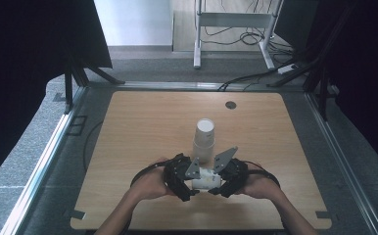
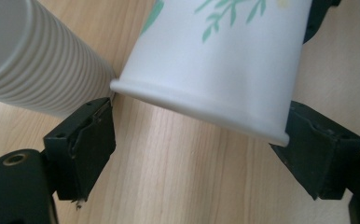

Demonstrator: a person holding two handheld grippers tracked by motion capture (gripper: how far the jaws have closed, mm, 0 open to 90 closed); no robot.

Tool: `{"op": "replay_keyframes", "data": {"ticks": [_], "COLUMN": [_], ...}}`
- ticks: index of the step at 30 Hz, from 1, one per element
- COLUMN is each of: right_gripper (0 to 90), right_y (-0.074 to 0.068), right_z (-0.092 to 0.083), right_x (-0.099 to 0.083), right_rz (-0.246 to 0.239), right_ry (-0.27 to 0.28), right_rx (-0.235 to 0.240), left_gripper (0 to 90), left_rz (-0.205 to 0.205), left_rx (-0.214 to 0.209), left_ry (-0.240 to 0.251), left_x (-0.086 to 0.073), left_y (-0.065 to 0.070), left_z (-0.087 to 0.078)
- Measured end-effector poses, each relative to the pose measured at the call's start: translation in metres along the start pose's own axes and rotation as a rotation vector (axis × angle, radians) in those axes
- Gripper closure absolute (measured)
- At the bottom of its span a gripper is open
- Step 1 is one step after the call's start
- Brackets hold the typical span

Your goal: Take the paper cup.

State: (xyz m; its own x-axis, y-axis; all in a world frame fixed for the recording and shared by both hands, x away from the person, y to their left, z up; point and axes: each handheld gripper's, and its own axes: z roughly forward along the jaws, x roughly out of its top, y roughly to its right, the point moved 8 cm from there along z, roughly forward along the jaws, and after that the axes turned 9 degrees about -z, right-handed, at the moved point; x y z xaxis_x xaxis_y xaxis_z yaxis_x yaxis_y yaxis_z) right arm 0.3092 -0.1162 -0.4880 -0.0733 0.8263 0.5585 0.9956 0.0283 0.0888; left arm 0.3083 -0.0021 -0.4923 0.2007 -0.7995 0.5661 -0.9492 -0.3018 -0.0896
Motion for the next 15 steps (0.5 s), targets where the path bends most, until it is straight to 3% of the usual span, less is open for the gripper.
{"op": "replay_keyframes", "data": {"ticks": [1, 2, 3, 4, 10, 15], "right_gripper": [35.0, 35.0, 35.0, 35.0, 34.9, 35.0], "right_y": [0.0, 0.0, 0.001, 0.001, 0.001, -0.001], "right_z": [-0.001, -0.001, -0.004, -0.004, -0.01, -0.012], "right_x": [0.0, 0.0, 0.001, 0.001, 0.002, 0.003], "right_rz": [0.002, 0.002, 0.001, 0.001, 0.0, -0.009], "right_ry": [0.014, 0.014, 0.042, 0.042, 0.133, 0.188], "right_rx": [0.002, 0.002, -0.008, -0.008, -0.028, -0.038], "left_gripper": [14.2, 14.1, 14.1, 14.0, 14.0, 14.0], "left_rz": [-0.019, -0.019, -0.043, -0.043, -0.097, -0.123], "left_rx": [-0.026, -0.026, -0.047, -0.047, -0.105, -0.141], "left_ry": [0.05, 0.05, 0.098, 0.098, 0.239, 0.302], "left_x": [0.0, 0.0, 0.0, 0.0, 0.001, -0.001], "left_y": [-0.001, -0.001, -0.002, -0.002, -0.001, 0.0], "left_z": [-0.004, -0.004, -0.008, -0.008, -0.02, -0.023]}}
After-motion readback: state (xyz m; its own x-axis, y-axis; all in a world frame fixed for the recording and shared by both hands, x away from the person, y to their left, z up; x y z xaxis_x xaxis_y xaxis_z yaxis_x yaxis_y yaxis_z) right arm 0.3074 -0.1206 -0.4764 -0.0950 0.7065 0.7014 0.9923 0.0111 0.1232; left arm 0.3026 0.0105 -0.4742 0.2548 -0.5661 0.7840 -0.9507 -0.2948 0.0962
